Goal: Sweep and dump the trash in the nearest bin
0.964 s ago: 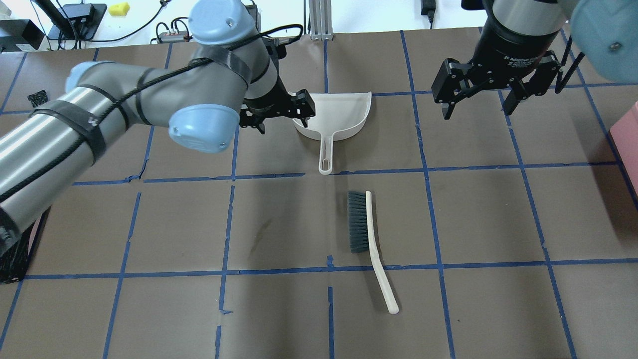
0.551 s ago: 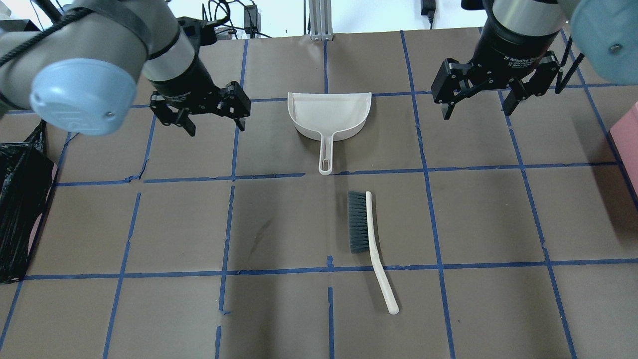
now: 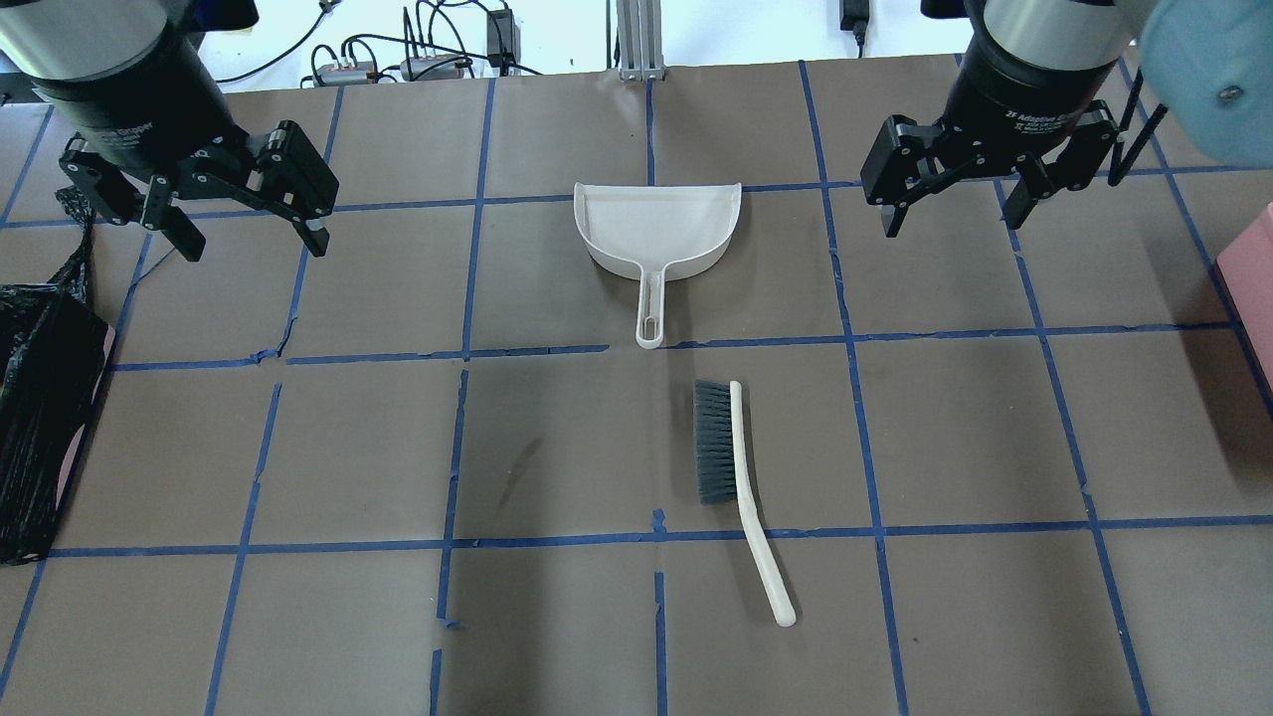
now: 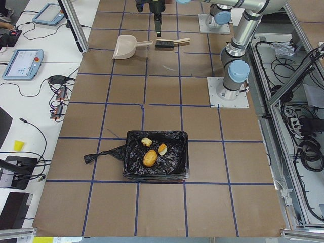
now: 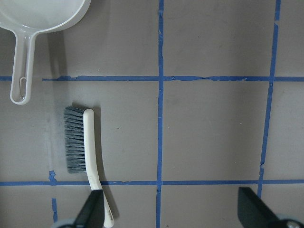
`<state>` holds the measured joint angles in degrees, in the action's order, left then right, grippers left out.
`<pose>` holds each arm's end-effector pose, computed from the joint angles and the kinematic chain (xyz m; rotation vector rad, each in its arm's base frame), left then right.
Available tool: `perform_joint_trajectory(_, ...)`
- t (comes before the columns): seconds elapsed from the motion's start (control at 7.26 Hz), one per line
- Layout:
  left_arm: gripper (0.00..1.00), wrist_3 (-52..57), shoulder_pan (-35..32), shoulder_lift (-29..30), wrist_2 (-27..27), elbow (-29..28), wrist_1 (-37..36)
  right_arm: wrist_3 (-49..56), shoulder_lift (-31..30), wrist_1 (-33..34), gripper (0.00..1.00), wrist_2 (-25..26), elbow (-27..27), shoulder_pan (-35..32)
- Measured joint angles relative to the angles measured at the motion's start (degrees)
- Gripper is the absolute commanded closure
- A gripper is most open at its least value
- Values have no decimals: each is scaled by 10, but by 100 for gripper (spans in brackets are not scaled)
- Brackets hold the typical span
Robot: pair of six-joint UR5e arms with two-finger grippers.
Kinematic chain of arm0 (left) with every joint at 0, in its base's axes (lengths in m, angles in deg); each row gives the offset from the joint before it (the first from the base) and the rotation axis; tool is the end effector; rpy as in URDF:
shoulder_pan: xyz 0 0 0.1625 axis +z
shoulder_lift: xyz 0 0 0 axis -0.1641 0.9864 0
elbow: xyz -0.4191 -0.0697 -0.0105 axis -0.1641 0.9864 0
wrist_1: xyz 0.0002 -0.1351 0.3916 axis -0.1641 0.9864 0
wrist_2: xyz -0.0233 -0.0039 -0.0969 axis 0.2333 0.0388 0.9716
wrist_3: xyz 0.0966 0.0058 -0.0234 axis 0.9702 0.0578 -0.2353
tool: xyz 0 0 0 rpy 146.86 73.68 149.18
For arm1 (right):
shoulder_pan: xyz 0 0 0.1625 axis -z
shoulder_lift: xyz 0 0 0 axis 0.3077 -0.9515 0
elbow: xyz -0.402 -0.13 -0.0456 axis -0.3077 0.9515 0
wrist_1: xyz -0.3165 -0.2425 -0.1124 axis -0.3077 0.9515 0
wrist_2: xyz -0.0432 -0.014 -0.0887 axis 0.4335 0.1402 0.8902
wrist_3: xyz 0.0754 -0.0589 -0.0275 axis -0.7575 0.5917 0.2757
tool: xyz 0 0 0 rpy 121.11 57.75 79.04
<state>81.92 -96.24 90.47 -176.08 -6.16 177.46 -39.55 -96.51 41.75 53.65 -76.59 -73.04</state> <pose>-0.1035 -0.4768 0.5396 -0.0183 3.1087 0.1503 0.1399 -0.4842 0.5082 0.0238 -3.1256 -0.0331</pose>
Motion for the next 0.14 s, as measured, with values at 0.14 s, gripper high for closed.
perform_joint_trajectory(0.14, 0, -1, 1, 5, 2, 5, -24, 2, -1, 1, 0, 0, 0, 0)
